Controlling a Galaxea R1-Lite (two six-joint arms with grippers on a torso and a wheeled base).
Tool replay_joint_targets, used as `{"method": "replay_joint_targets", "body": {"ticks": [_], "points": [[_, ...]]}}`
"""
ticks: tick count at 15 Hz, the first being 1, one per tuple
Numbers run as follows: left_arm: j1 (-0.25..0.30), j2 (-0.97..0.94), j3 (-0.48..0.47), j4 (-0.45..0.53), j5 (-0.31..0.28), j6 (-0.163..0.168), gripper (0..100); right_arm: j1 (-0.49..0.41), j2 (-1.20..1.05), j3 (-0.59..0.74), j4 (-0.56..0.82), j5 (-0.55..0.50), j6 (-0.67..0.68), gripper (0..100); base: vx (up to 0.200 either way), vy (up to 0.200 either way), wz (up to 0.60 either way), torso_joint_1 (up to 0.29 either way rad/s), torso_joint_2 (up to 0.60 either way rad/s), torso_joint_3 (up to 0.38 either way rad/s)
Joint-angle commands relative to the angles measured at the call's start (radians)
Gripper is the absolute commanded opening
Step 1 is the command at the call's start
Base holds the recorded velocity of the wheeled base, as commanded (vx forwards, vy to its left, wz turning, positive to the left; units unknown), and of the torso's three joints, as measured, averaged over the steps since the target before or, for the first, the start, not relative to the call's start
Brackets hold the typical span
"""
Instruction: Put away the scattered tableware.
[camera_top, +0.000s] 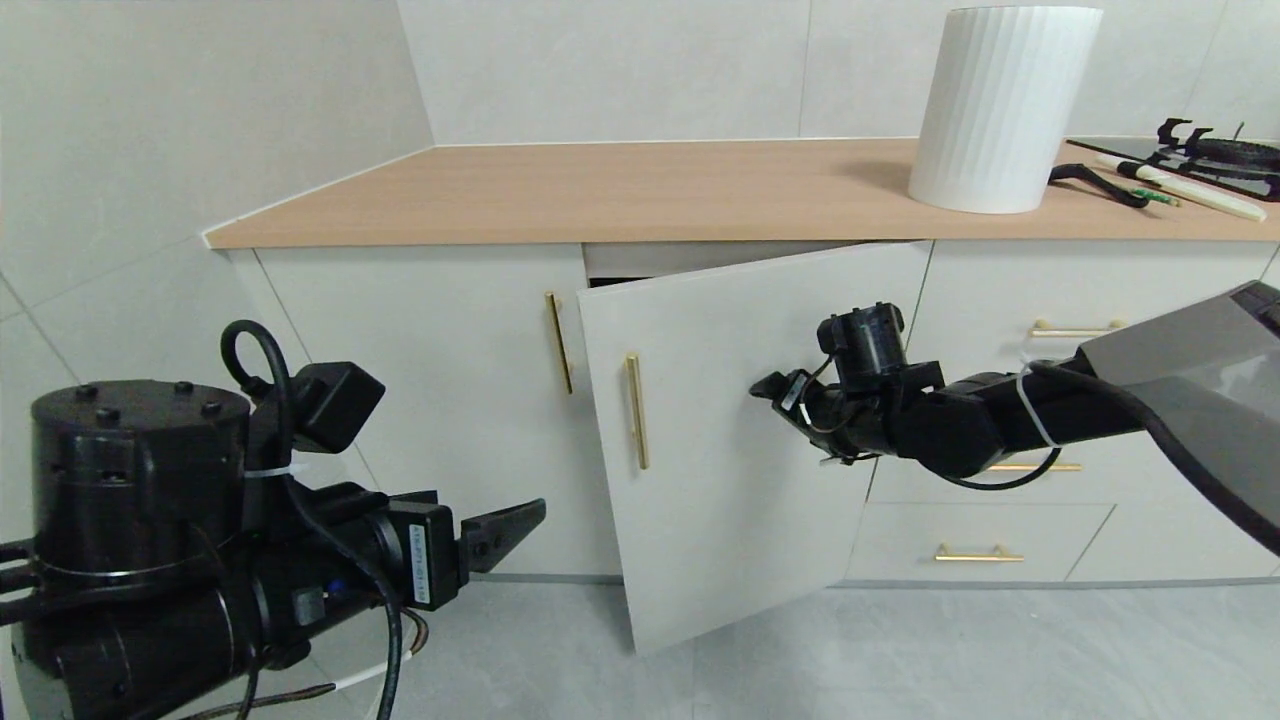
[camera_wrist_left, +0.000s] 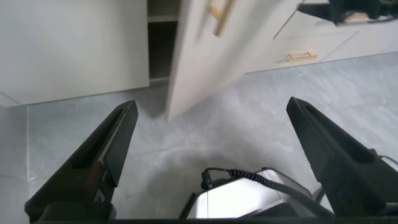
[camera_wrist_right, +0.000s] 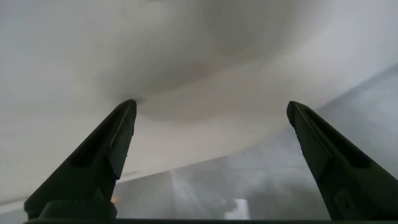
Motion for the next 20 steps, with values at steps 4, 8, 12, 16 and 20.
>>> {"method": "replay_joint_targets", "body": {"ticks": [4, 8, 12, 16, 20], "points": [[0.000, 0.002, -0.001, -0.001, -0.001, -0.001, 100, -0.033, 0.112, -0.142, -0.016, -0.115, 0.068, 100, 0.000, 0.000, 0.00, 0.000, 0.00, 0.000], [0.000, 0.002, -0.001, -0.001, -0.001, -0.001, 100, -0.047, 0.144, -0.177, -0.018, -0.141, 0.070, 100, 0.000, 0.000, 0.00, 0.000, 0.00, 0.000], [0.000, 0.005, -0.001, -0.001, -0.001, -0.001, 100, -0.067, 0.169, -0.231, -0.023, -0.181, 0.068, 100, 0.000, 0.000, 0.00, 0.000, 0.00, 0.000], [0.000, 0.006, -0.001, -0.001, -0.001, -0.001, 100, -0.070, 0.166, -0.232, -0.021, -0.184, 0.068, 100, 0.000, 0.000, 0.00, 0.000, 0.00, 0.000], [0.000, 0.006, -0.001, -0.003, -0.001, -0.002, 100, -0.067, 0.121, -0.194, -0.018, -0.178, 0.068, 100, 0.000, 0.000, 0.00, 0.000, 0.00, 0.000]]}}
